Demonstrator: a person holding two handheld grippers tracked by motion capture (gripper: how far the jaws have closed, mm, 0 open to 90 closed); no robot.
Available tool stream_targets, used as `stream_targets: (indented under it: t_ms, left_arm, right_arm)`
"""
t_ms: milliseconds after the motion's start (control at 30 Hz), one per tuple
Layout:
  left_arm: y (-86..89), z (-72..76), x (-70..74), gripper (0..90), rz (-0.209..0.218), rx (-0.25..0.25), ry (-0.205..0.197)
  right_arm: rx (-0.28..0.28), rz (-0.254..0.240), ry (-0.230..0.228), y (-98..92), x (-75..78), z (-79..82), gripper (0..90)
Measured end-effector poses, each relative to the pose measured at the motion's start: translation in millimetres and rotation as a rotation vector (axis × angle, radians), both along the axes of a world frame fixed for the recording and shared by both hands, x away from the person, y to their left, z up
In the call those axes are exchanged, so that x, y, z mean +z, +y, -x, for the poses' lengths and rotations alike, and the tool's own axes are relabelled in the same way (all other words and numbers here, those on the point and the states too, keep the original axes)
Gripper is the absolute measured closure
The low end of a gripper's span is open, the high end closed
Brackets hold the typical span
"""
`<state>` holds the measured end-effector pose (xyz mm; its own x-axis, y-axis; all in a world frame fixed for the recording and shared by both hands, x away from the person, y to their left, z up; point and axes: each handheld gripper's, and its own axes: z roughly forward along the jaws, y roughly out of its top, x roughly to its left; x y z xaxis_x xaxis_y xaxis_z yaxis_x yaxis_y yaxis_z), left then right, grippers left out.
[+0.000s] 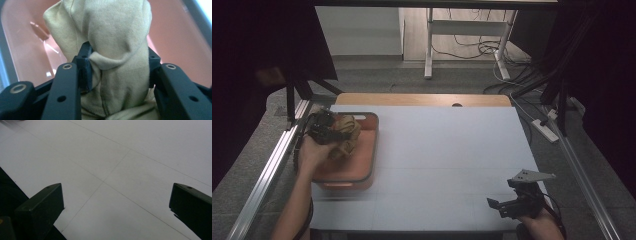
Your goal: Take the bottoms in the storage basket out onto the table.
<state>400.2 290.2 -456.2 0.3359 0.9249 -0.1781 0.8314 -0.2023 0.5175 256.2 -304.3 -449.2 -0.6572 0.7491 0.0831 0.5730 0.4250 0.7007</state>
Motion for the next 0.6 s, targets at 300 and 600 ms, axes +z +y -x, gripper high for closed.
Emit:
stream_targets:
  t_ms: [300,600]
  left_arm:
    - [4.5,7.3,13.9,54.8,0.088,-0.011,-0.056]
    - [9.1,13.9,28.0,54.5,0.165,-0.024,-0.09]
  right_arm:
    - [0.001,-0.004,0.001,-0.3,0.3,0.2,0.0]
    - [0.005,-0.004,0.0,-0.4,0.3,0.2,0.0]
